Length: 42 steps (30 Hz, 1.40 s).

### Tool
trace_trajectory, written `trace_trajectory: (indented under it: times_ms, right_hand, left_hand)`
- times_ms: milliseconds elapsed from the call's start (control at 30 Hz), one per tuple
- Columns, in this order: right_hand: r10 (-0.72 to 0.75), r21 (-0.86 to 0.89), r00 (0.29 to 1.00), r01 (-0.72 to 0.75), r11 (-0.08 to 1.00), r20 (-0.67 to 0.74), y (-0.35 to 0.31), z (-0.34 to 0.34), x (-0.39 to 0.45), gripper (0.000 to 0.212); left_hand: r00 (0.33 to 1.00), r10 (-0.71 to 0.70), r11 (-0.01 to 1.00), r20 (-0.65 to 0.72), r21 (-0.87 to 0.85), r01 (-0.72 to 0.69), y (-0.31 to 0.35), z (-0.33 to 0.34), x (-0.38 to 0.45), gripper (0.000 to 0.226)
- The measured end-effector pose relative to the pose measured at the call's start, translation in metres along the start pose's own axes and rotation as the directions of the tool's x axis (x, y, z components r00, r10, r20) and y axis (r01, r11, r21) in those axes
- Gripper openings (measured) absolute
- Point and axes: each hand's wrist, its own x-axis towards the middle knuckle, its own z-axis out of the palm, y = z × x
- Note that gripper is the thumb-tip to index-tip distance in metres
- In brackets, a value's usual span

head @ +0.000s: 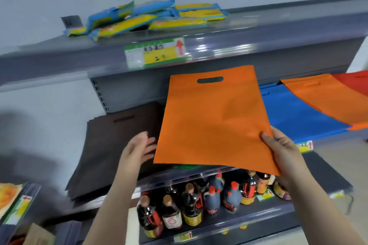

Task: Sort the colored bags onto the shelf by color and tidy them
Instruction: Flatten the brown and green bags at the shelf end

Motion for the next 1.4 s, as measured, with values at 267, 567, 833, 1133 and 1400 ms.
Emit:
trace_trajectory:
  times_ms: [267, 567, 833, 1133, 1400]
  right_hand:
    - [-0.003, -0.091, 0.998, -0.004, 0.996, -0.069, -0.033, -0.128, 0.005, 0.022]
    - [-0.04, -0.204, 0.977, -0.004, 0.979, -0.209, -0.064, -0.252, 0.005, 0.019]
    - [-0.078, -0.428, 0.948, -0.064, 0.901, -0.307, -0.09, -0.33, 0.042, 0.018]
    - [-0.192, -0.756, 0.927, -0.13, 0.641, -0.322, -0.109, -0.41, 0.133, 0.02]
    - [-0.235, -0.877, 0.944, -0.097, 0.47, -0.231, -0.119, -0.451, 0.197, 0.023]
  left_hand:
    - [0.983, -0.036, 0.999, 0.183, 0.007, 0.035, -0.01, 0.154, -0.038, 0.043]
    - [0.958, 0.086, 0.982, 0.273, 0.138, -0.128, -0.026, 0.281, -0.053, 0.041]
    - [0.95, 0.119, 0.973, 0.288, 0.159, -0.17, -0.02, 0.383, -0.026, 0.04]
    - [0.93, 0.133, 0.942, 0.343, 0.247, -0.226, -0.014, 0.483, 0.018, 0.038]
    - [0.912, 0.172, 0.856, 0.372, 0.401, -0.326, -0.012, 0.536, 0.046, 0.026]
